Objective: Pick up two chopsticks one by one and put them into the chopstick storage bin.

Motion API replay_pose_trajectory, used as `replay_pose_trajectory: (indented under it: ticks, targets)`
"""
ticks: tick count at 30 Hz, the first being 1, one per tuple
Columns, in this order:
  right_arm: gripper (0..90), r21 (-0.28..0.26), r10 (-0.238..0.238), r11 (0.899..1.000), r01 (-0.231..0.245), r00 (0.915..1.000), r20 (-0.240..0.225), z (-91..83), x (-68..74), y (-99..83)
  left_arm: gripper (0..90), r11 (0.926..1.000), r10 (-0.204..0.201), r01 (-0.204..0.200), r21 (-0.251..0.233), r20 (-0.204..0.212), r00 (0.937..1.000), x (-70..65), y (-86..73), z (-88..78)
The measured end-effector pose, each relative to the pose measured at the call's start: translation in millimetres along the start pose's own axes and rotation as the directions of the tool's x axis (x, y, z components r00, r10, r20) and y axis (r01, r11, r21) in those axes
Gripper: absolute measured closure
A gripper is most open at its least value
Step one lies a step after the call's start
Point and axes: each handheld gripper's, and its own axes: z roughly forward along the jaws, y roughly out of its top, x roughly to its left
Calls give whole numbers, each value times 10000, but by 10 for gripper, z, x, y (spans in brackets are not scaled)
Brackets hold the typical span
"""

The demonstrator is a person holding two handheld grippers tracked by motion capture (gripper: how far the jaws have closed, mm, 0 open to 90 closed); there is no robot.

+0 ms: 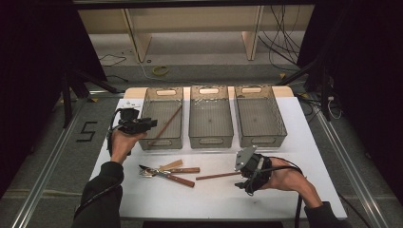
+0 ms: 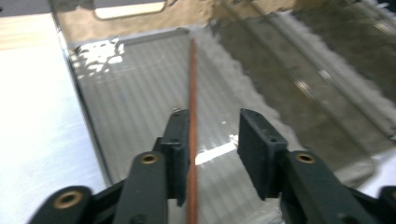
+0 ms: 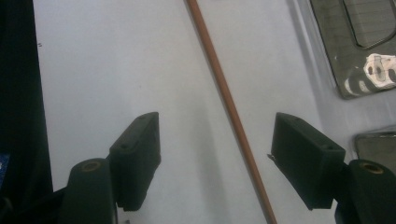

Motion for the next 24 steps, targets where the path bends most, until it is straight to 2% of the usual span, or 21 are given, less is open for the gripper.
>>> replay_pose_trajectory:
  ticks: [2,5,8,10,15,17,18,23,24]
  targets:
    - [335,-46,18,10000,-18,10000,-17,2,-10,-3,533,9999,109,-107,-123,121,9999,-52,2,-48]
    - [335,23,-19,10000,19,10000,-9,5,-25,-5,459,9991,218,-196,-387,563,9982,-151,-21,-144]
    - [335,44,14,10000,-14,10000,-18,10,-43,-6,378,9983,441,-401,-428,960,9944,-251,-65,-201]
    - [336,86,33,10000,-33,10000,-34,20,-64,-2,335,9983,538,-508,-276,1183,9915,-301,-71,-219]
    - [336,168,103,9998,-101,9999,-105,56,-126,20,278,9952,887,-808,-549,1608,9830,-436,-136,-268]
    - [336,207,153,9997,-151,9998,-105,70,-155,28,255,9967,590,-464,-665,2010,9778,-476,-183,-271]
    - [336,233,123,9997,-119,9998,-165,77,-171,30,245,9967,557,-415,-696,2159,9748,-502,-203,-270]
    - [342,316,224,9993,-217,9995,-223,124,-244,45,215,9942,925,-776,-746,2243,9701,-646,-297,-252]
    - [343,364,271,9990,-261,9993,-275,129,-255,48,212,9941,962,-813,-724,2344,9674,-680,-318,-251]
